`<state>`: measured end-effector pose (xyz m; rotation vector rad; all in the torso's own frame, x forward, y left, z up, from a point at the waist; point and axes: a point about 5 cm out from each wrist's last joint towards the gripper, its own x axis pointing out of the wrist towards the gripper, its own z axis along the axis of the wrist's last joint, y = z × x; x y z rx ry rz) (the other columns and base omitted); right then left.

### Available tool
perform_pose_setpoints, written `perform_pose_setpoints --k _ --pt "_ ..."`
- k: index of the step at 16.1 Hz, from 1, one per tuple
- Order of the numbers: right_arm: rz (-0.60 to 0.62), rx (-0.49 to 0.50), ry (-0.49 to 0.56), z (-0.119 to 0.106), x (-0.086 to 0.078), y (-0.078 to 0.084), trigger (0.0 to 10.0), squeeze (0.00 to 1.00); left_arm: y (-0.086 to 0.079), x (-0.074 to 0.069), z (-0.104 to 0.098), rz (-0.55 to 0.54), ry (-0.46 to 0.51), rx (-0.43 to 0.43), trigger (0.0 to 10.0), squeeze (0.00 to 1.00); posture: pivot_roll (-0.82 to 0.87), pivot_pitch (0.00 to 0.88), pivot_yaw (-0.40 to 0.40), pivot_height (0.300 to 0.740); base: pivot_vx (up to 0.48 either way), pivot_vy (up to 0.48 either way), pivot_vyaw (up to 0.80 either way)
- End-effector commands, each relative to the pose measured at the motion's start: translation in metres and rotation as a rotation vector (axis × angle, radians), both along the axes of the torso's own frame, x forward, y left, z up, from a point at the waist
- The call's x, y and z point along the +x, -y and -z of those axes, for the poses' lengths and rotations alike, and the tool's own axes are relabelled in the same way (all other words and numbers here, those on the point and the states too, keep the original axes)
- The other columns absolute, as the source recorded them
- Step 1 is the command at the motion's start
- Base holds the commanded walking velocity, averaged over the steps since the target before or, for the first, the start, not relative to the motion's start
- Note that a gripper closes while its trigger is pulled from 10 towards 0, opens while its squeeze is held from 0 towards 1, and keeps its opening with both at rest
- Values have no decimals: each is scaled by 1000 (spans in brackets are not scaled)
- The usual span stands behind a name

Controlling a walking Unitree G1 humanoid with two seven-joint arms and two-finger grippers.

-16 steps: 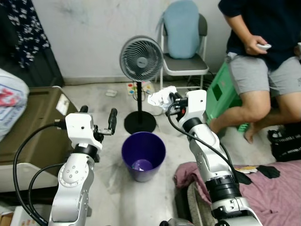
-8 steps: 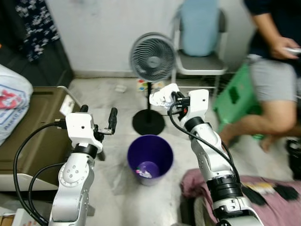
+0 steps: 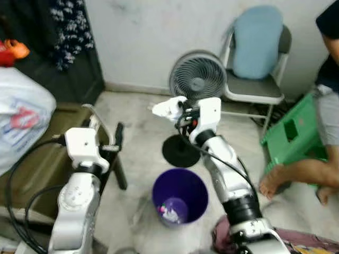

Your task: Clean up the room

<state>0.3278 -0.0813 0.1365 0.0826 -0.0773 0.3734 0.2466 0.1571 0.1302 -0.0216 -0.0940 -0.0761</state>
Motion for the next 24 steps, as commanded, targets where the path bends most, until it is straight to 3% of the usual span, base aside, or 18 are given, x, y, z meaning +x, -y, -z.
perform_pose_setpoints --k 1,6,9,12,16,20,24 --pt "42 2 -8 3 1 13 10000 0 4 1 -4 3 16 8 10000 0 -31 0 -3 740 240 0 0" --pt "41 -1 -10 5 2 11 10000 0 -5 2 2 -65 -15 -24 10000 0 -32 0 12 740 48 0 0" --pt "64 -20 -7 3 8 9 10000 0 -11 7 -8 -65 38 25 10000 0 -16 0 8 740 0 0 0" --pt "117 -63 -108 12 12 10 10000 0 -20 7 -16 -66 67 135 10000 0 4 0 -2 740 0 0 0" --pt "196 -206 -366 52 4 19 10000 0 -32 -15 -23 -14 81 280 10000 0 50 0 -19 740 0 0 0" --pt "236 -319 -467 75 -6 22 10000 0 -11 -29 -20 139 50 317 10000 0 67 0 -4 740 0 0 0" --pt "239 -321 -501 83 -9 12 10000 0 5 -42 -20 200 18 294 10000 0 99 72 34 740 0 0 0"
